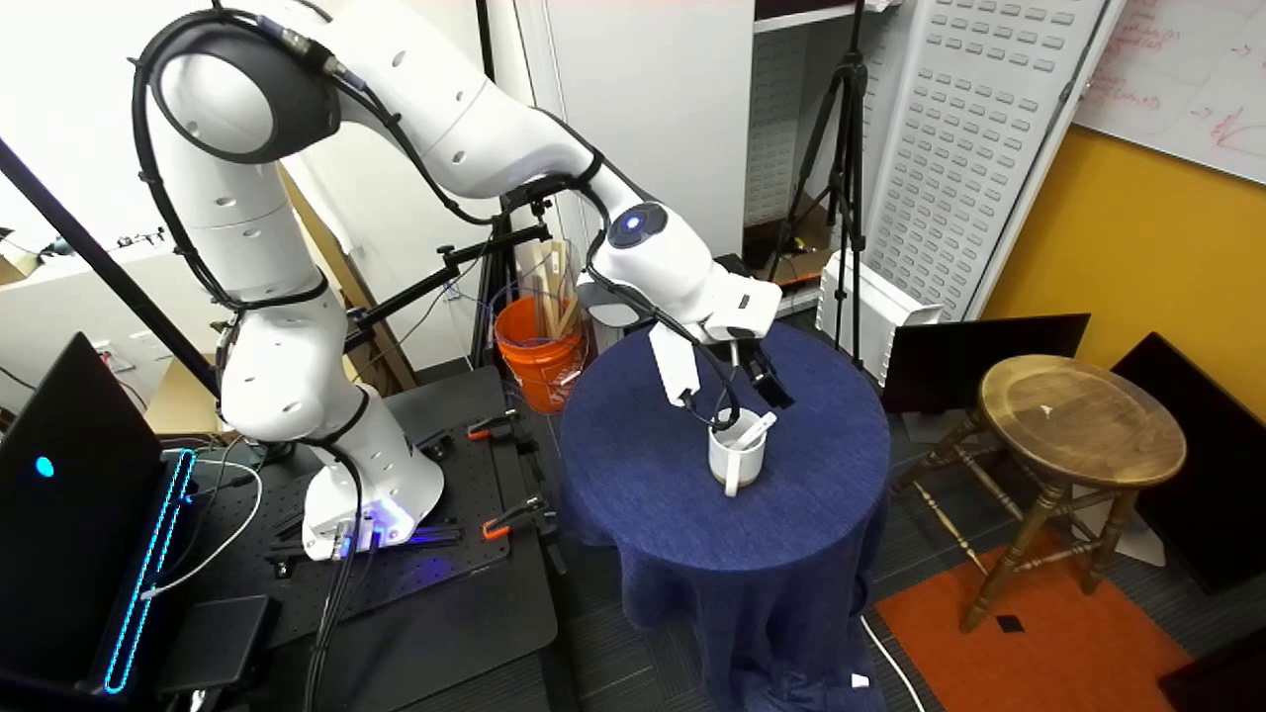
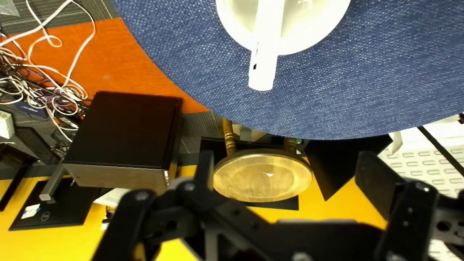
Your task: Take the marker out of the cup and put it on the table
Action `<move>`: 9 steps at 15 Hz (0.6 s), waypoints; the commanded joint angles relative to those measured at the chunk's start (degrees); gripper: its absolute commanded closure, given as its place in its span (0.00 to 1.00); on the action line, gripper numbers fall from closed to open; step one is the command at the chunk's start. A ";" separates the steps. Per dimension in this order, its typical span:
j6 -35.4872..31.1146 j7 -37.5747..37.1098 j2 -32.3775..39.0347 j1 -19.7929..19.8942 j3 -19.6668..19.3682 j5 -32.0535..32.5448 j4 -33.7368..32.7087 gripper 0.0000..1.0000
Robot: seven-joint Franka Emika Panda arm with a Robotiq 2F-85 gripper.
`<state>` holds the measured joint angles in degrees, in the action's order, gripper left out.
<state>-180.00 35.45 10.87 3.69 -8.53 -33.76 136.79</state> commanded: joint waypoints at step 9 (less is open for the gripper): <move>10.04 0.67 6.01 4.44 1.32 -0.87 -6.10 0.00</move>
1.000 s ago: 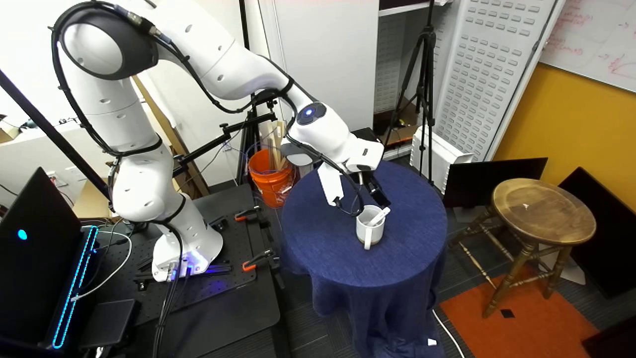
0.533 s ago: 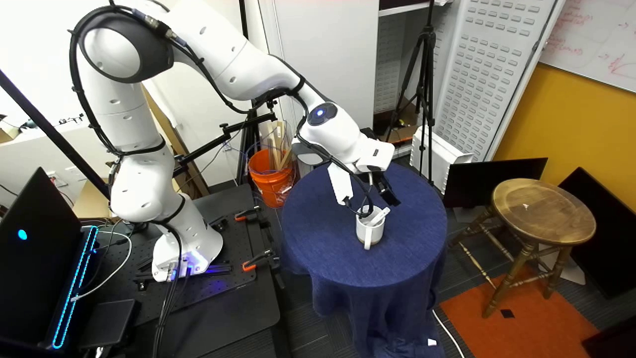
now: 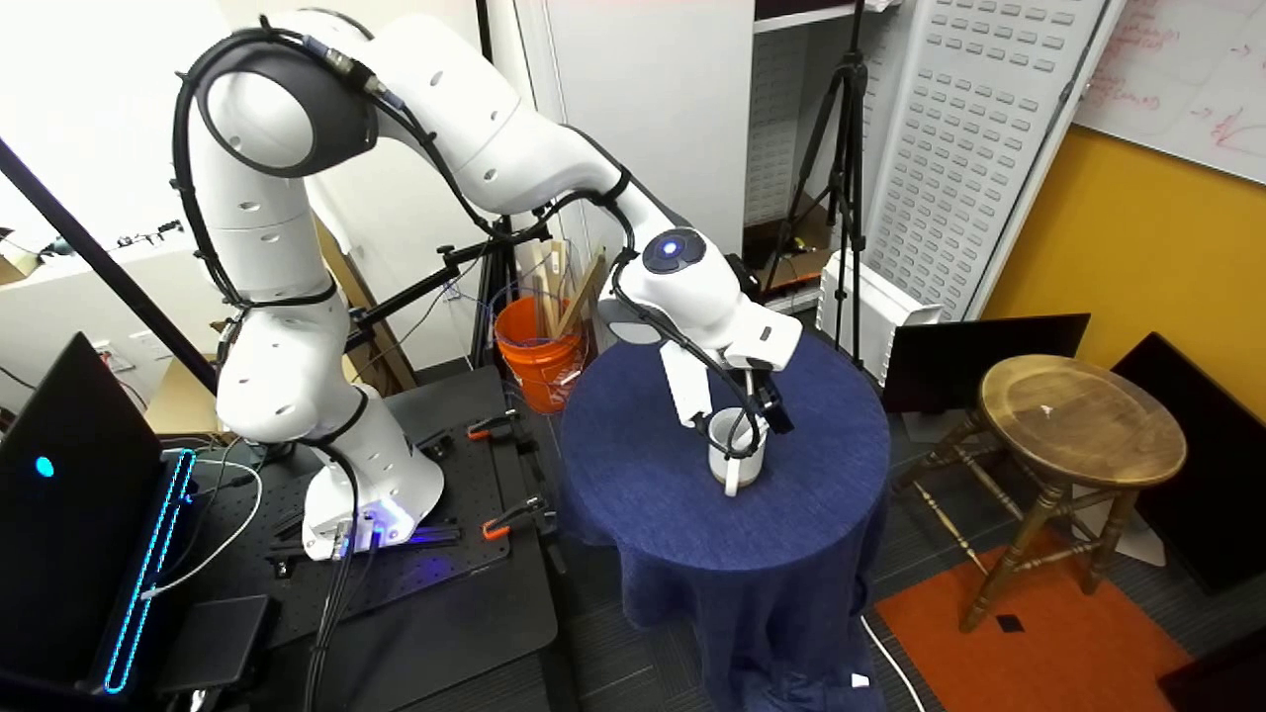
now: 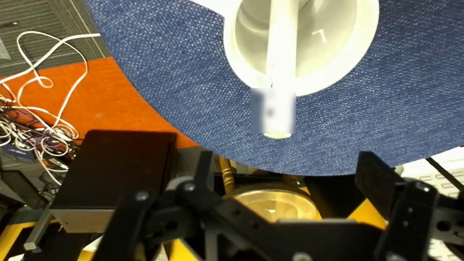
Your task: Take the marker out of the cup and put it on the table
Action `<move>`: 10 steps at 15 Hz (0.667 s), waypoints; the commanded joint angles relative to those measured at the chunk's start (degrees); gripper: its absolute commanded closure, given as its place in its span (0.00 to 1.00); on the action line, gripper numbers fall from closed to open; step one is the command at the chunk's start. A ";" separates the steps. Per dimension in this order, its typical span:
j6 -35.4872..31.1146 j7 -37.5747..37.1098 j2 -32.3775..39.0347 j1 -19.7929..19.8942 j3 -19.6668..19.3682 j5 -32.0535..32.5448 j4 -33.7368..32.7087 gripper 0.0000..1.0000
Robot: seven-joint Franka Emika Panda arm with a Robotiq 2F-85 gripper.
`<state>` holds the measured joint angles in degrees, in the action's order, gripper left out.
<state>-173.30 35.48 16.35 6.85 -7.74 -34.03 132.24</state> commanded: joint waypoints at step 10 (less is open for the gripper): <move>5.58 -0.31 1.19 0.90 -0.18 0.38 -1.35 0.44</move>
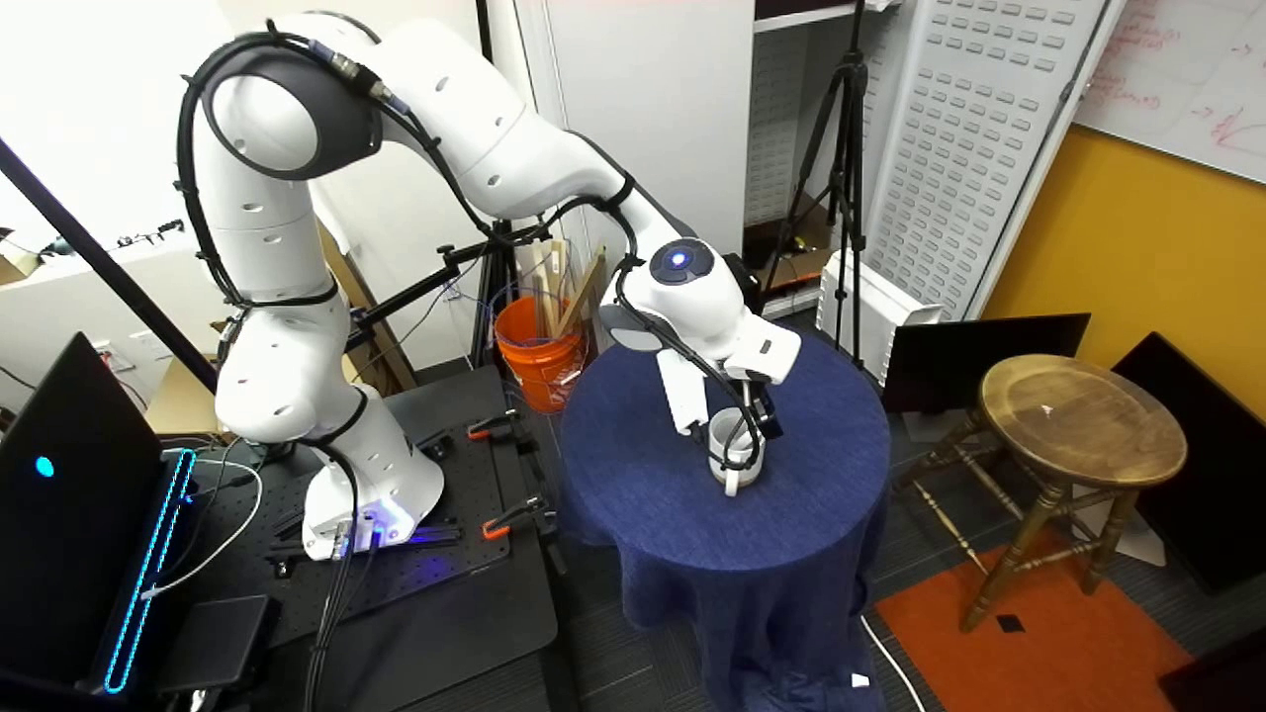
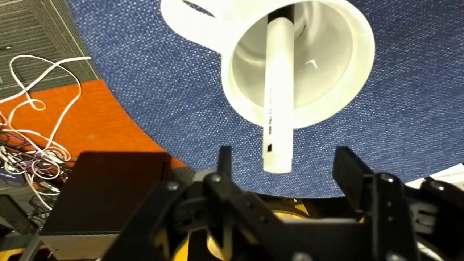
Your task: Take the marker out of the cup and put it on the table
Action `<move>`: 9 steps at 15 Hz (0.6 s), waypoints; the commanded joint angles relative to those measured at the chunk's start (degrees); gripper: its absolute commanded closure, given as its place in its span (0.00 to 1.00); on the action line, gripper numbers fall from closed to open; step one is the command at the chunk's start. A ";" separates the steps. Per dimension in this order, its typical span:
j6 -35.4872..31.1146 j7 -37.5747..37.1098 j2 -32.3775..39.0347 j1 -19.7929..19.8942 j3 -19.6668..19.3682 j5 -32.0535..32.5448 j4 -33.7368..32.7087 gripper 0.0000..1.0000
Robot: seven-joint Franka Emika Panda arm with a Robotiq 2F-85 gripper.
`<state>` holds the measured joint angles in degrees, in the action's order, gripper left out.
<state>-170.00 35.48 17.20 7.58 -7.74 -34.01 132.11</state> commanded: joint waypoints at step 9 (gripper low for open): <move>2.82 -0.73 0.83 -0.18 -0.55 1.05 -1.52 0.56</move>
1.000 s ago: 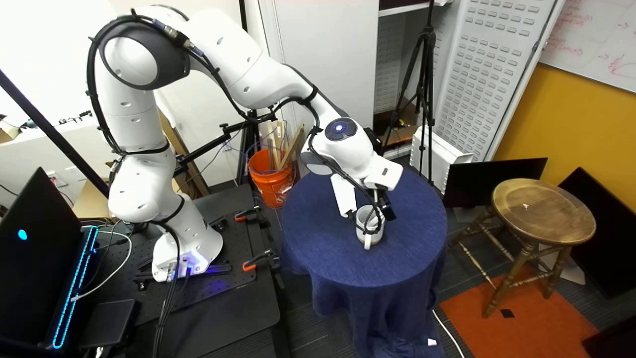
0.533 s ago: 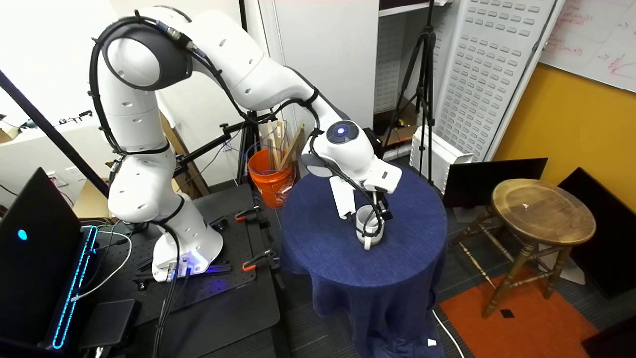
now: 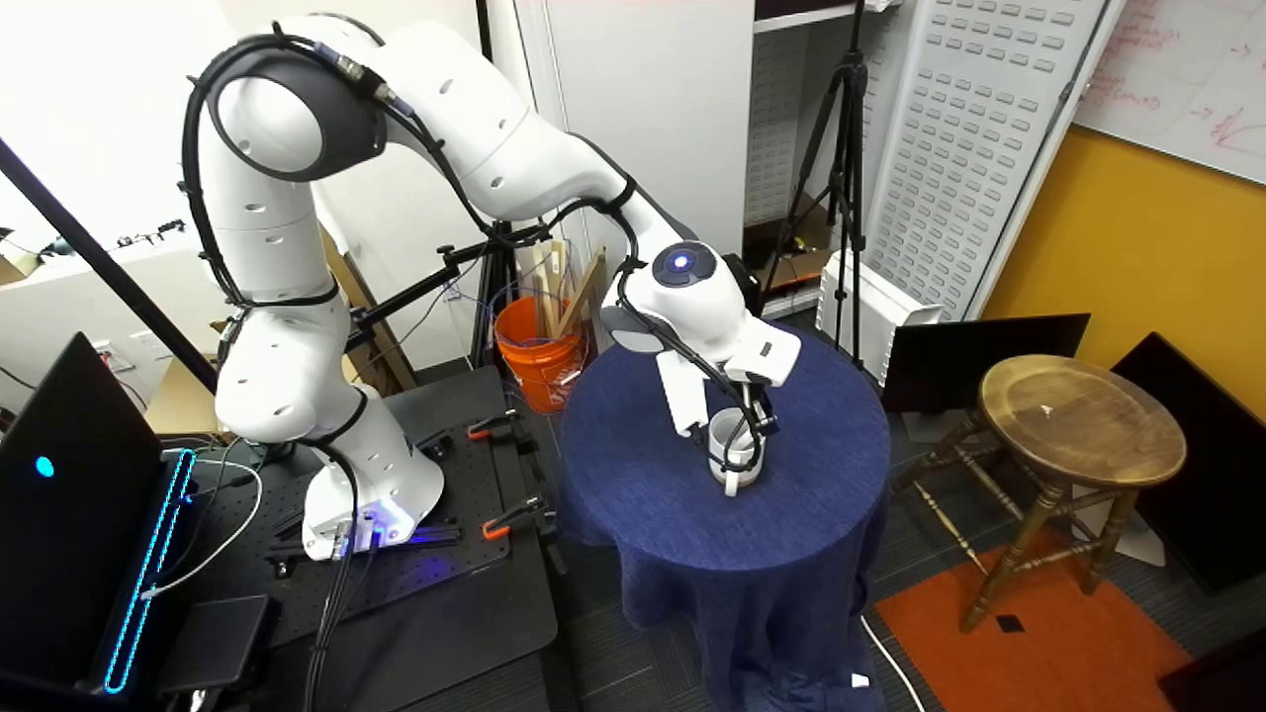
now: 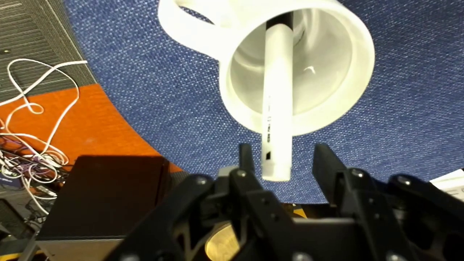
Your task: Take the marker out of the cup and put it on the table
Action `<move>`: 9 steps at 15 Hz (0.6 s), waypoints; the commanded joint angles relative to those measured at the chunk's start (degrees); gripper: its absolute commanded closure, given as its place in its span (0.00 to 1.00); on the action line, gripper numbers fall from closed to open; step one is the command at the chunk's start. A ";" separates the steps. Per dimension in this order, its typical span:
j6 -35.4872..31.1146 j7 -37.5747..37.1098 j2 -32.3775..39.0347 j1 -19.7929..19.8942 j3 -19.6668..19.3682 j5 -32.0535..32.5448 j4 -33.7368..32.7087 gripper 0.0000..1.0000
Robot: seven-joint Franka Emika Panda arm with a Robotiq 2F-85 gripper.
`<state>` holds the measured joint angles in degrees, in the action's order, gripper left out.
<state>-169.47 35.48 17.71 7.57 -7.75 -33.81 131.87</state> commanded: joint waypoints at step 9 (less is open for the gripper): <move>1.95 -0.61 -0.50 -0.46 -0.58 1.17 -0.24 0.94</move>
<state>-169.40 35.47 17.90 7.51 -7.75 -33.60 131.82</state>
